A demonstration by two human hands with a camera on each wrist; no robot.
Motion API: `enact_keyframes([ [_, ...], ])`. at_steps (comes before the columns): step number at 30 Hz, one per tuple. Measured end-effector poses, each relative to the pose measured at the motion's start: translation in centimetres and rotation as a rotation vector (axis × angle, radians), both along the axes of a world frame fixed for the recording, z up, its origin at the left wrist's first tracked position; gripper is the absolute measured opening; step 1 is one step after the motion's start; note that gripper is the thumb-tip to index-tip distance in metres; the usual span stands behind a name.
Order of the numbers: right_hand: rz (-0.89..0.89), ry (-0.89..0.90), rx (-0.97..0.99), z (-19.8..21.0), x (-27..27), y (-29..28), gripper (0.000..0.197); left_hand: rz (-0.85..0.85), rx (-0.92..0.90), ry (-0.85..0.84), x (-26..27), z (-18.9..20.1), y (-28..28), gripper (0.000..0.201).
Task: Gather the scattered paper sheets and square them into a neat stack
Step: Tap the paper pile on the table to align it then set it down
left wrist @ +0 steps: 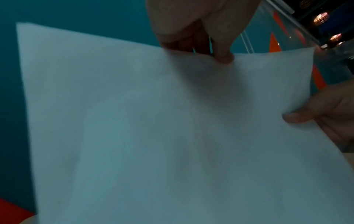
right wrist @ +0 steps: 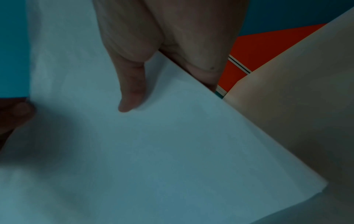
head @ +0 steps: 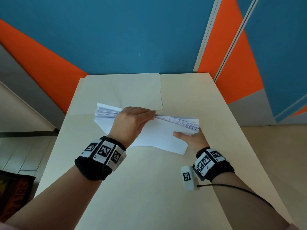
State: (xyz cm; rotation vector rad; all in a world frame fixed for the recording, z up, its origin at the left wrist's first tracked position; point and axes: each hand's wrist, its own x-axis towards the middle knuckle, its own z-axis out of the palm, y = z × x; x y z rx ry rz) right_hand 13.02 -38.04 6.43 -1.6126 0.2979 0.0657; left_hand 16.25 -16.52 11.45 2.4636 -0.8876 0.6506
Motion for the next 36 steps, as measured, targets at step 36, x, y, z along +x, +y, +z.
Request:
enact_keyframes([
  [36, 0.044, -0.217, 0.269, 5.0, 0.9, -0.2, 0.054, 0.086, -1.184, 0.810, -1.3, 1.5, 2.3, 0.026],
])
